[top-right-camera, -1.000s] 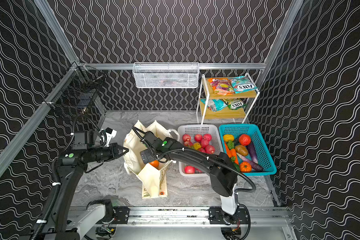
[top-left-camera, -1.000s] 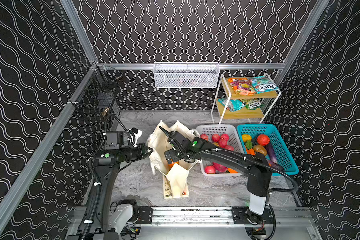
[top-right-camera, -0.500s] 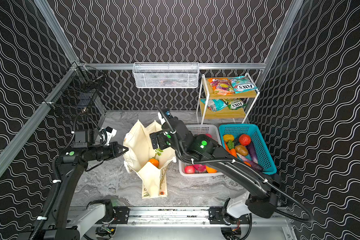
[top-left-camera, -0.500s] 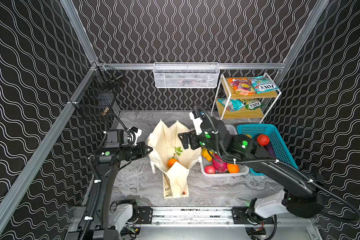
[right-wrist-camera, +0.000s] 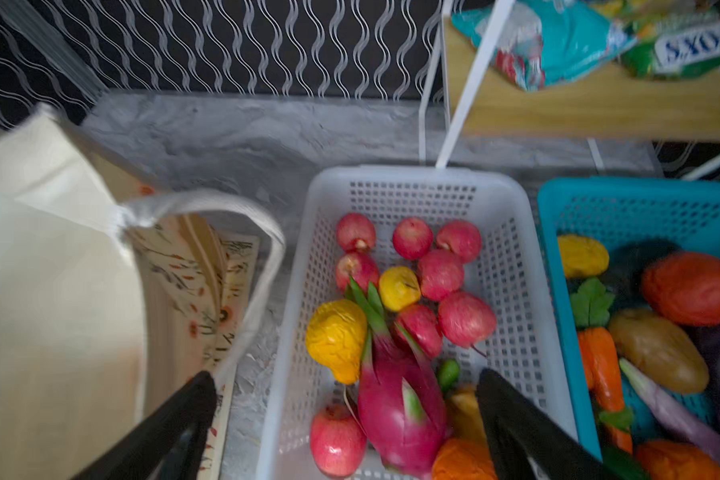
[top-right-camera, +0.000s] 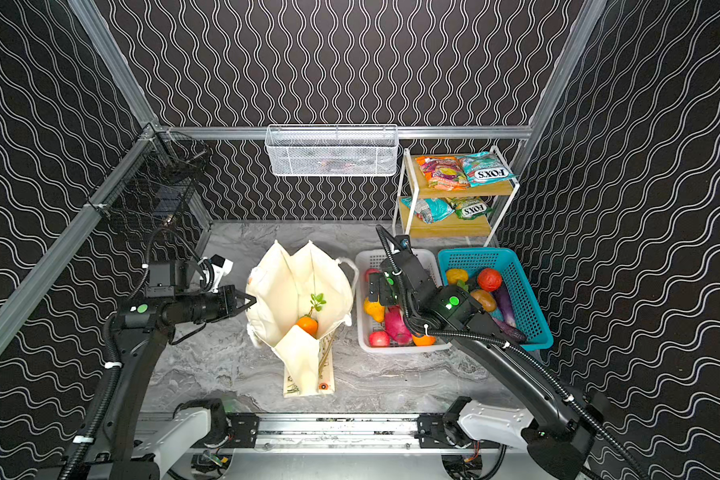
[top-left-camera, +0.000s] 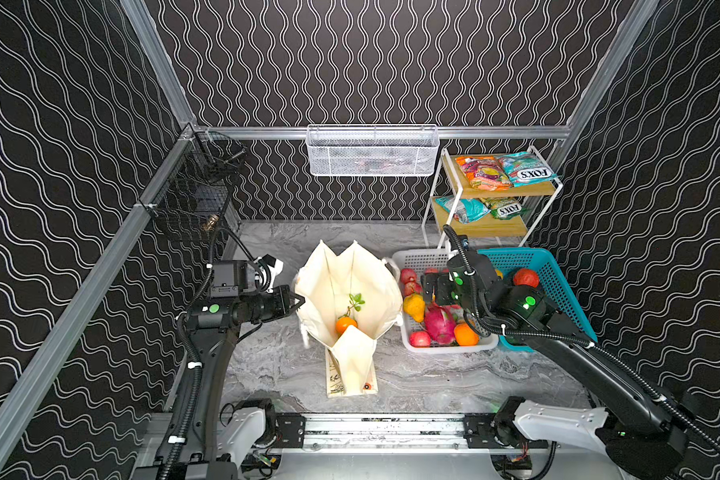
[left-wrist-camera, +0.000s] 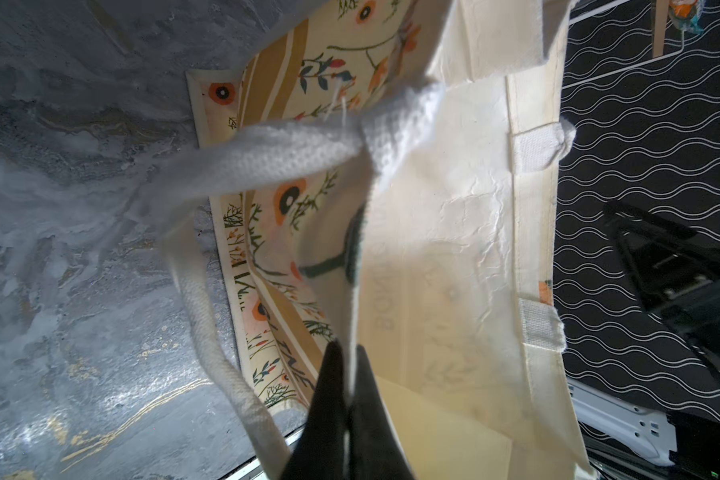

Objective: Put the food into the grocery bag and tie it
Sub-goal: 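Move the right gripper back over the white fruit basket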

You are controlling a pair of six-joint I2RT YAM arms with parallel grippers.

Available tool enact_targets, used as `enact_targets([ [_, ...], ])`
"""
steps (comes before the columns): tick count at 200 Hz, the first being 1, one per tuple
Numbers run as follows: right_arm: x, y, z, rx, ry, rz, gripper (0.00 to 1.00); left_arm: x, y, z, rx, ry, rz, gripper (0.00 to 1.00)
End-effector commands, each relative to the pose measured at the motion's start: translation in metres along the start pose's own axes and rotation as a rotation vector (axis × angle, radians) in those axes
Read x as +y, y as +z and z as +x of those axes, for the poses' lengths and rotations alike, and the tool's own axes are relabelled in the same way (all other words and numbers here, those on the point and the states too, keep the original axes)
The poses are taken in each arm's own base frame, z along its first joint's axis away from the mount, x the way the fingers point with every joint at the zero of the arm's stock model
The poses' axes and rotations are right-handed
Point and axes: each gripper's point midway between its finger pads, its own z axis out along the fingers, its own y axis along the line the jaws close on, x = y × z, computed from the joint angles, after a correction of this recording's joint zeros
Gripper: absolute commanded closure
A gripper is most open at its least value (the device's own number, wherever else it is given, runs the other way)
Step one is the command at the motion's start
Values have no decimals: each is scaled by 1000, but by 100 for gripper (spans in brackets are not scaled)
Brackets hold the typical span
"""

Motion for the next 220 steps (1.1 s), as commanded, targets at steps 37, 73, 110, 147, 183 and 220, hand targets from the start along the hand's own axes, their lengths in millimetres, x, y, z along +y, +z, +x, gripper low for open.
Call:
enact_targets([
  [37, -50, 5, 72, 238, 149, 117, 1, -1, 2, 2, -8, 12, 23, 100],
  [73, -69, 9, 110, 328, 176, 144, 1, -1, 2, 4, -10, 4, 27, 100],
  [110, -76, 15, 149, 460, 164, 174, 1, 0, 3, 6, 0, 9, 22, 100],
  [147, -84, 20, 164, 530, 112, 221, 1, -1, 2, 7, -1, 10, 26, 100],
  [183, -90, 25, 168, 589, 41, 272, 2, -1, 3, 8, -8, 8, 32, 100],
  [220, -90, 30, 166, 589, 39, 285, 4, 1, 3, 9, -6, 9, 24, 100],
])
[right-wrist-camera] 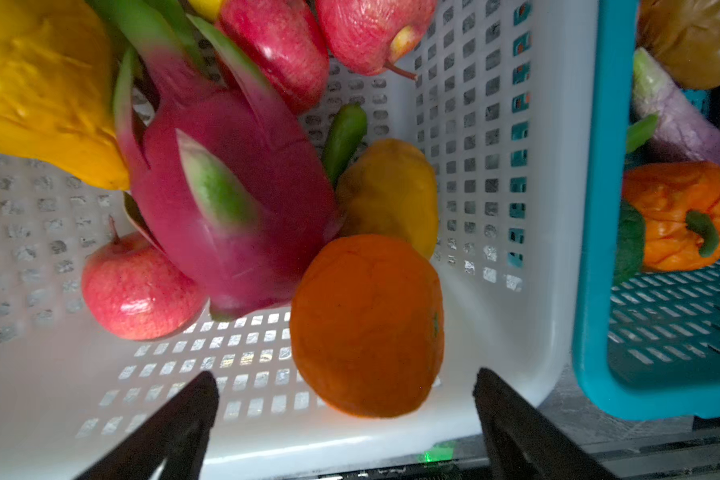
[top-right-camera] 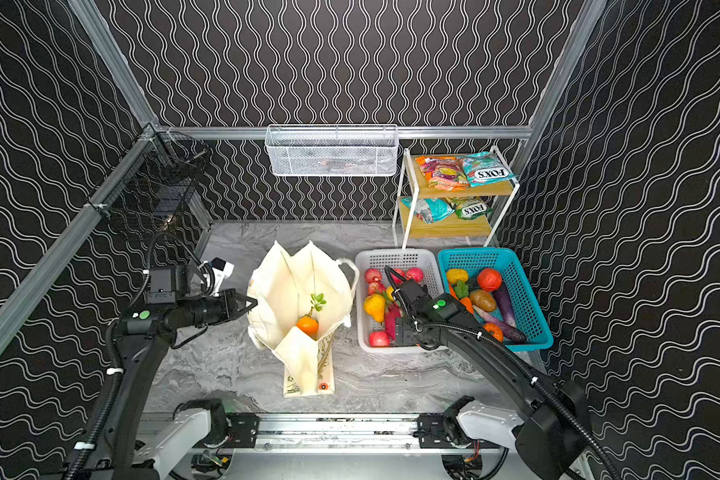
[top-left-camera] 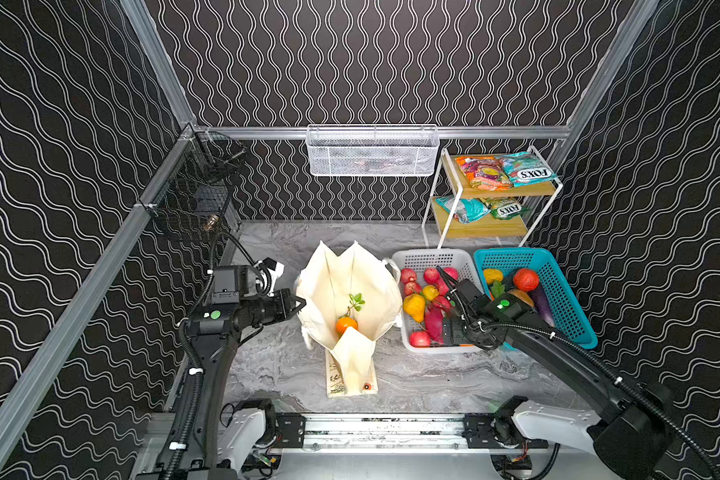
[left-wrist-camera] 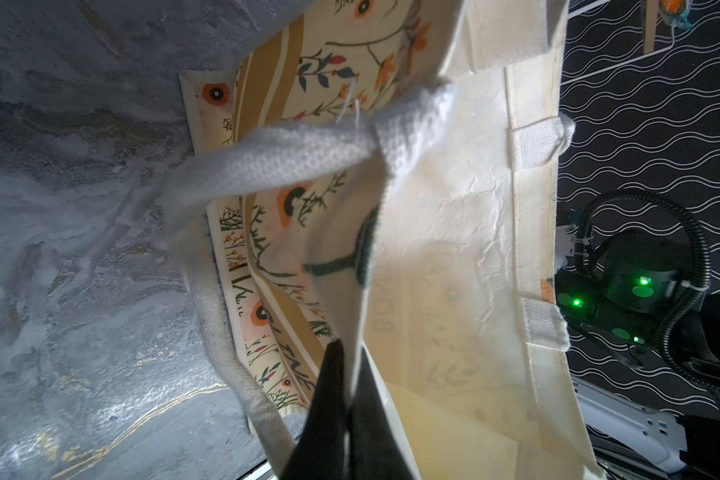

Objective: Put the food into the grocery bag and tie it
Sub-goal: 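Move the right gripper back over the white fruit basket, then lower the right gripper onto a second orange and grasp it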

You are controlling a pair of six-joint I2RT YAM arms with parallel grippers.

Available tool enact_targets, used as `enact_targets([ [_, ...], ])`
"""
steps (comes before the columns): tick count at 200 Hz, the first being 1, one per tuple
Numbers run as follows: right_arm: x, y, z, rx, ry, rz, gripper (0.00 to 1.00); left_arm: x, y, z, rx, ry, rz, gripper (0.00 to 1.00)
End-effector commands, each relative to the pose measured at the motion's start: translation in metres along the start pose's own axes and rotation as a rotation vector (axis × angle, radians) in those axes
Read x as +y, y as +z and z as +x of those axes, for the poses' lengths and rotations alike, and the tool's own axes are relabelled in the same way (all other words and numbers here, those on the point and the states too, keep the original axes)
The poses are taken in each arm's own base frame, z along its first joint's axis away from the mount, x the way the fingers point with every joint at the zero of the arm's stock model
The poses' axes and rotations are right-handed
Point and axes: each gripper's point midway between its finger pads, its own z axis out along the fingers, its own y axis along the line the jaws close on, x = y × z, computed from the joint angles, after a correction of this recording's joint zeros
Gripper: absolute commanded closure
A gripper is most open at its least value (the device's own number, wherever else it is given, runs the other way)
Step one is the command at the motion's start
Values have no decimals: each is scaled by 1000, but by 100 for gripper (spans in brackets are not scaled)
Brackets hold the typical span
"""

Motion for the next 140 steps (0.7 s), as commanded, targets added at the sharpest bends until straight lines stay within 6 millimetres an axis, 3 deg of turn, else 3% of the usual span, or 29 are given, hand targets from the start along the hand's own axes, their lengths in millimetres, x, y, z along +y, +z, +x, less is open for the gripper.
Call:
enact_targets([
  [1, -7, -1, -1, 5, -9, 40, 4, -1, 0, 3, 9, -7, 7, 100],
  [69, -7, 14, -1, 57, -18, 79, 6, -3, -4, 3, 6, 3, 2, 100],
  [77, -4, 9, -9, 38, -12, 71, 7, -4, -4, 3, 5, 4, 3, 100],
  [140, -5, 10, -12, 62, -25, 93, 15, -3, -5, 5, 9, 12, -2, 100],
])
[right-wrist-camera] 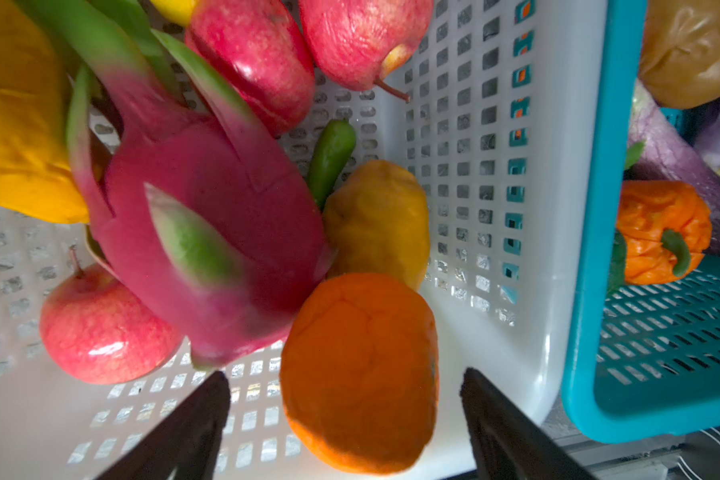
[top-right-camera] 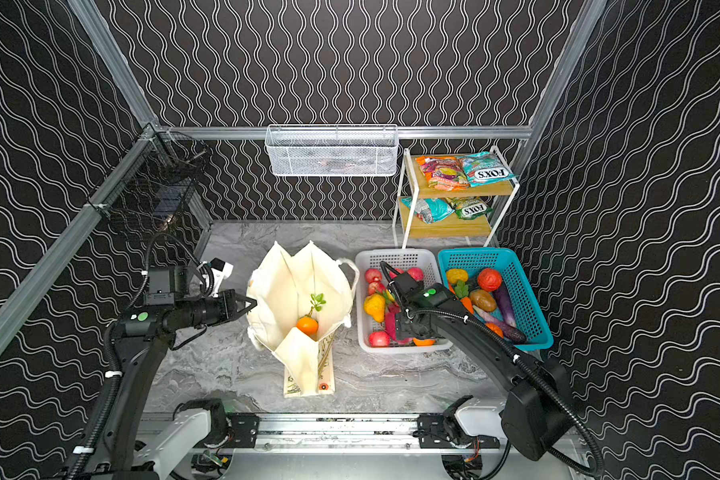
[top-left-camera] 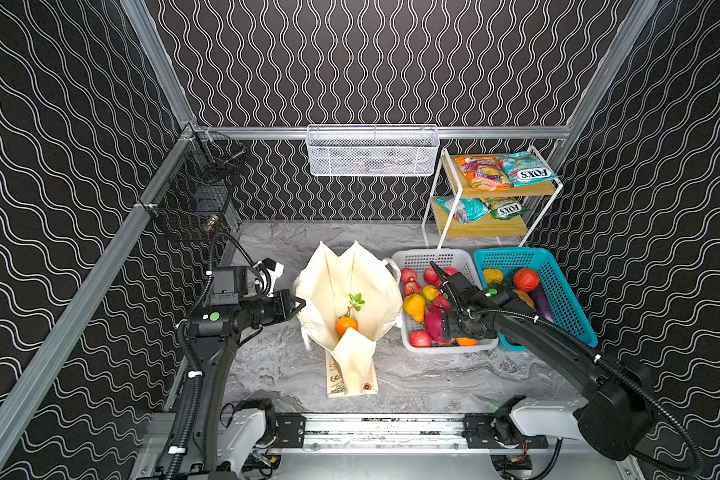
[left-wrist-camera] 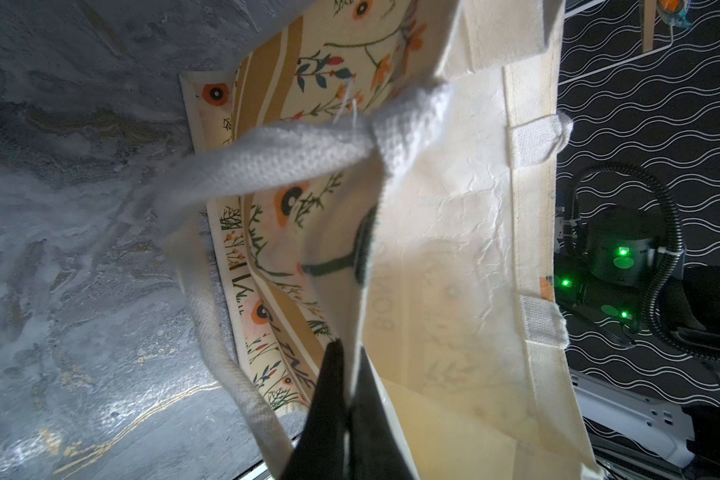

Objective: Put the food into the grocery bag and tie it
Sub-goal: 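Lower the right gripper onto a second orange and grasp it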

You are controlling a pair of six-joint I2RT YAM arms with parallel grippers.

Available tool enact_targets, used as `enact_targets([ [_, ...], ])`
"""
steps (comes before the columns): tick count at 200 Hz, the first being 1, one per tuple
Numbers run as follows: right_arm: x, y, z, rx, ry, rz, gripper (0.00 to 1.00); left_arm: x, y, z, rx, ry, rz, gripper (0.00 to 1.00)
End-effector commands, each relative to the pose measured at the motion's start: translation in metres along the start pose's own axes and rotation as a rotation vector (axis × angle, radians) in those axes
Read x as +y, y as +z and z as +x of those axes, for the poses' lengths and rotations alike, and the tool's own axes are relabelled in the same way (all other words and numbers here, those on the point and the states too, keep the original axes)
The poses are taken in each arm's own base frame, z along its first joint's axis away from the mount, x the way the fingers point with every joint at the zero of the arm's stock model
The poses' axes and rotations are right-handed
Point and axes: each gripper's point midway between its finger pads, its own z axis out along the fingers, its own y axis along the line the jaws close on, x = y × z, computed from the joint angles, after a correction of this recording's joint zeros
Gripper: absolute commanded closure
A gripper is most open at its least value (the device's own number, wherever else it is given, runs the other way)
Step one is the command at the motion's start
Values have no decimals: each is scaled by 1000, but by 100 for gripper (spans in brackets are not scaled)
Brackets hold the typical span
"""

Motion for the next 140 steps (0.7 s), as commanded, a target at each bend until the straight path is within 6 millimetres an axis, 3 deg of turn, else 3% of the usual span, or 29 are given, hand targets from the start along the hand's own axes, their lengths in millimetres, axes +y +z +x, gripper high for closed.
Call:
enact_targets([
  [1, -4, -1, 2, 21, -6, 28, 15, -1, -2, 4, 14, 7, 0, 100],
  [87, -16, -13, 9, 87, -13, 97, 12, 0, -1, 5, 14, 5, 1, 100],
  [140, -11, 7, 20, 161, -42, 105, 16, 0, -1, 5, 14, 4, 2, 100],
])
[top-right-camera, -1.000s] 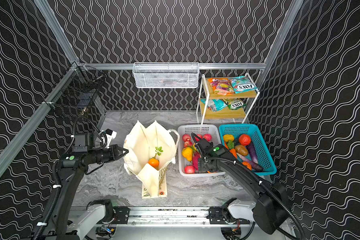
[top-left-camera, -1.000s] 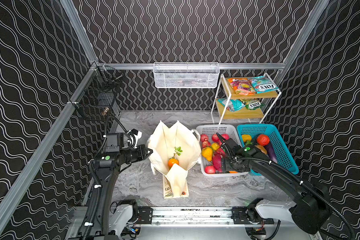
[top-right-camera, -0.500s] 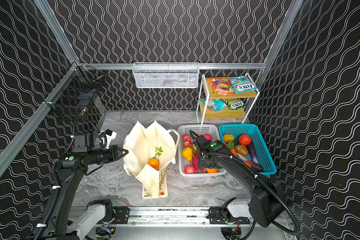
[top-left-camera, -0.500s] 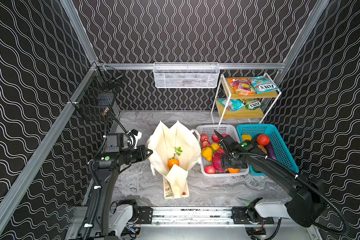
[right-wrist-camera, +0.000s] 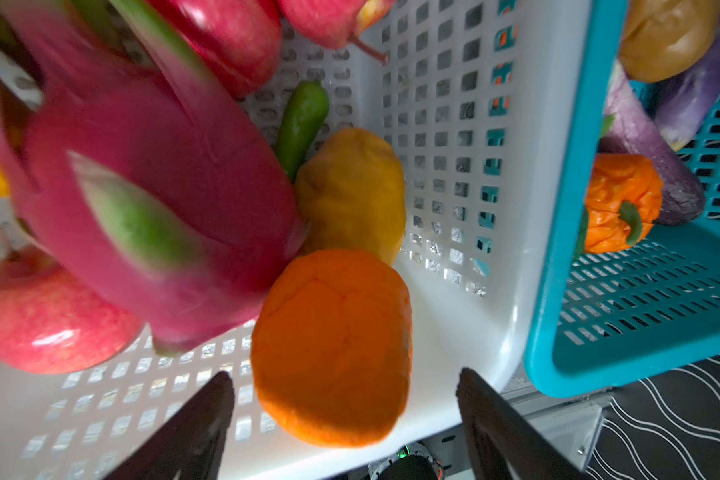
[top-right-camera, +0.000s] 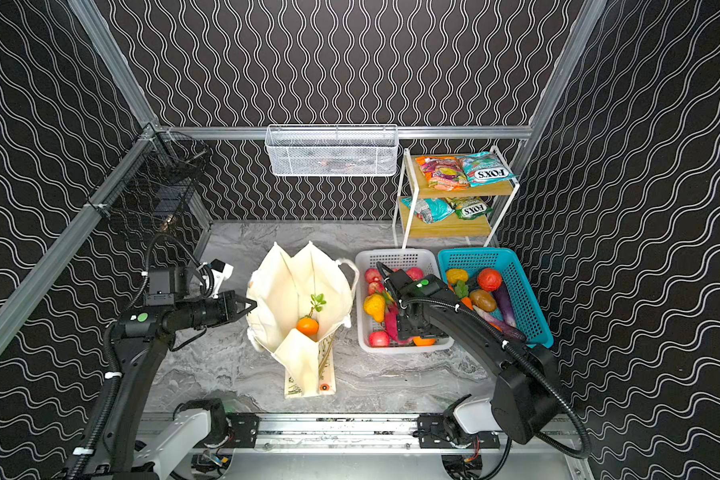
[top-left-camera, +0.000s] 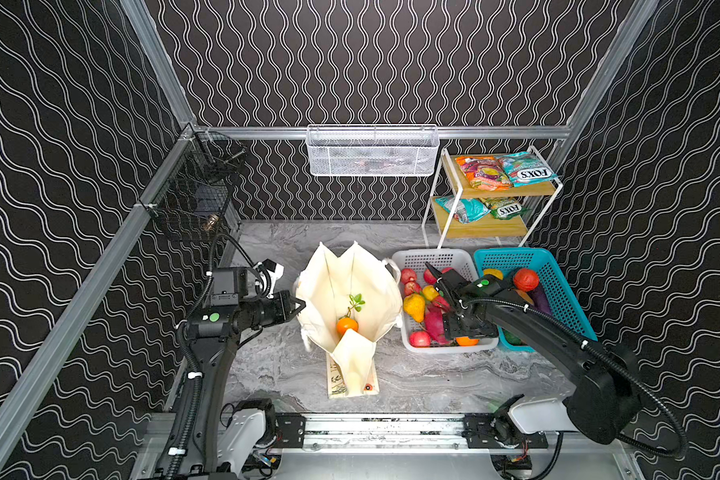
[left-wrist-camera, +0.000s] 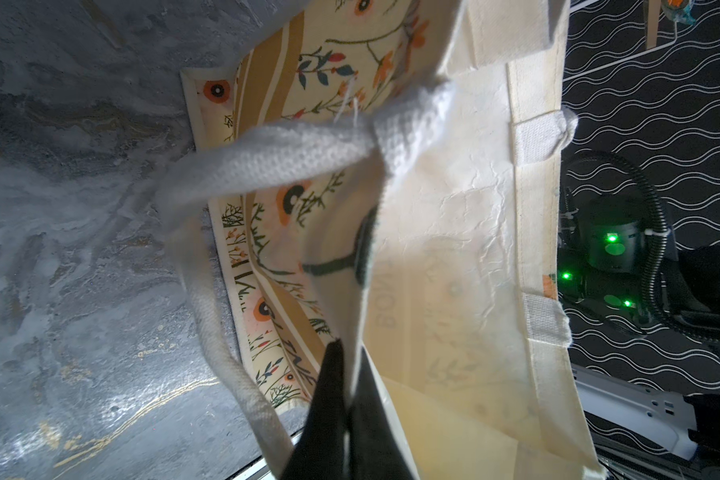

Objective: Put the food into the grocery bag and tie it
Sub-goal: 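Lower the right gripper onto a second orange and grasp it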

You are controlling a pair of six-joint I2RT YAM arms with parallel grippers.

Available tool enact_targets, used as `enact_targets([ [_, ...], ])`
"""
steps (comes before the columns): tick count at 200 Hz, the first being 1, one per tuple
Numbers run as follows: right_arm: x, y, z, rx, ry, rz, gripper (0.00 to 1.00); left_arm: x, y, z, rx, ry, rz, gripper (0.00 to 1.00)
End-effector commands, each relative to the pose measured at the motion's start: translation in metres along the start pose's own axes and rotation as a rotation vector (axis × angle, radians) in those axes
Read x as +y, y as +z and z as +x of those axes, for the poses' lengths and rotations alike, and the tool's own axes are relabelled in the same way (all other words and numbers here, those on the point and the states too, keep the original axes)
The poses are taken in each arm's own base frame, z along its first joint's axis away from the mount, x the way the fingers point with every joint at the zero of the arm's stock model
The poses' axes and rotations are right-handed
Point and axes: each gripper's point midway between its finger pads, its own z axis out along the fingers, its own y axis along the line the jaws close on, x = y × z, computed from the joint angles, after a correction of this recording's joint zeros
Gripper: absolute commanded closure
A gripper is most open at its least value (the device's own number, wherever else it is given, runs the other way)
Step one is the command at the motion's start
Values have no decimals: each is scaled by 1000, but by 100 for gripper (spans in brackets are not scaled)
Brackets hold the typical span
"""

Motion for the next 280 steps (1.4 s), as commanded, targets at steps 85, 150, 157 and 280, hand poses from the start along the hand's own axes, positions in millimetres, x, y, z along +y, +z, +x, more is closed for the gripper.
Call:
enact_targets([
  [85, 3, 21, 4, 32, 1, 20, 24, -2, -1, 0, 4, 13, 4, 100],
  [150, 0, 24, -8, 15, 15, 45, 26, -2, -2, 0, 9, 21, 2, 100],
  [157, -1, 25, -7, 17, 13, 47, 27, -3, -2, -1, 8, 22, 4, 100],
  [280, -6, -27, -26, -94, 71, -32, 52, -5, -2, -6, -8, 24, 13, 100],
])
